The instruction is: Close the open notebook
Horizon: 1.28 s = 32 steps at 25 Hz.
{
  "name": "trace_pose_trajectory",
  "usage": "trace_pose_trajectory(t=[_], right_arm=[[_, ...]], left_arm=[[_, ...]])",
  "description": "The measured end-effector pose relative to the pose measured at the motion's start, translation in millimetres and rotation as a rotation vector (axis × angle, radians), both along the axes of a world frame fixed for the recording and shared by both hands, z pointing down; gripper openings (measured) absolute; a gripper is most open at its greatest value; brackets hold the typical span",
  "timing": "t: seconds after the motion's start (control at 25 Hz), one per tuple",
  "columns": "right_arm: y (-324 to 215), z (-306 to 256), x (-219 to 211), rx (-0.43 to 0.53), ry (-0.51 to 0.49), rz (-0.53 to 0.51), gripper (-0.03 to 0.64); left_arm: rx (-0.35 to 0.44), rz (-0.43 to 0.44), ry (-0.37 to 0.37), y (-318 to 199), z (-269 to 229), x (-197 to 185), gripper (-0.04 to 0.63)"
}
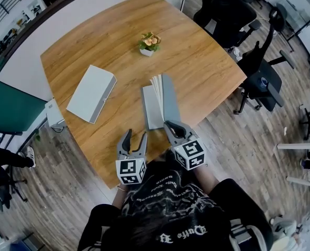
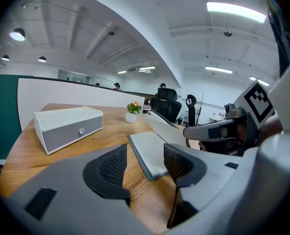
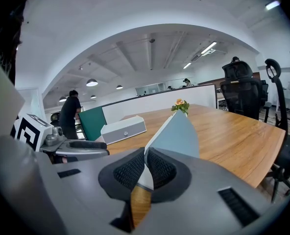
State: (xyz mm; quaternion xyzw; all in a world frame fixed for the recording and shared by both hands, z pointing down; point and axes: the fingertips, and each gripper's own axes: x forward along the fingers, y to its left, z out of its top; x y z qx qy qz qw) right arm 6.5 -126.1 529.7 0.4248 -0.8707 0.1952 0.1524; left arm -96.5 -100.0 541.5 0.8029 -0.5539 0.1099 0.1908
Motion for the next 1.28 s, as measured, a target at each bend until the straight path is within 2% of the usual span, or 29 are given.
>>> trace_pose_trajectory(t=[0.6, 1.28], right_arm=[[2.5, 27.1, -28.1, -0.047, 0.046, -0.084, 0.035], [2.2, 70.0, -53.4, -0.164, 0.131, -0.152, 0.040]], left_arm=[[-0.006, -0.048, -0.009, 4.8, 0.7, -15.3, 0.256], [-0.027, -0.124, -0.016, 7.8, 6.2, -45.8, 0.253]])
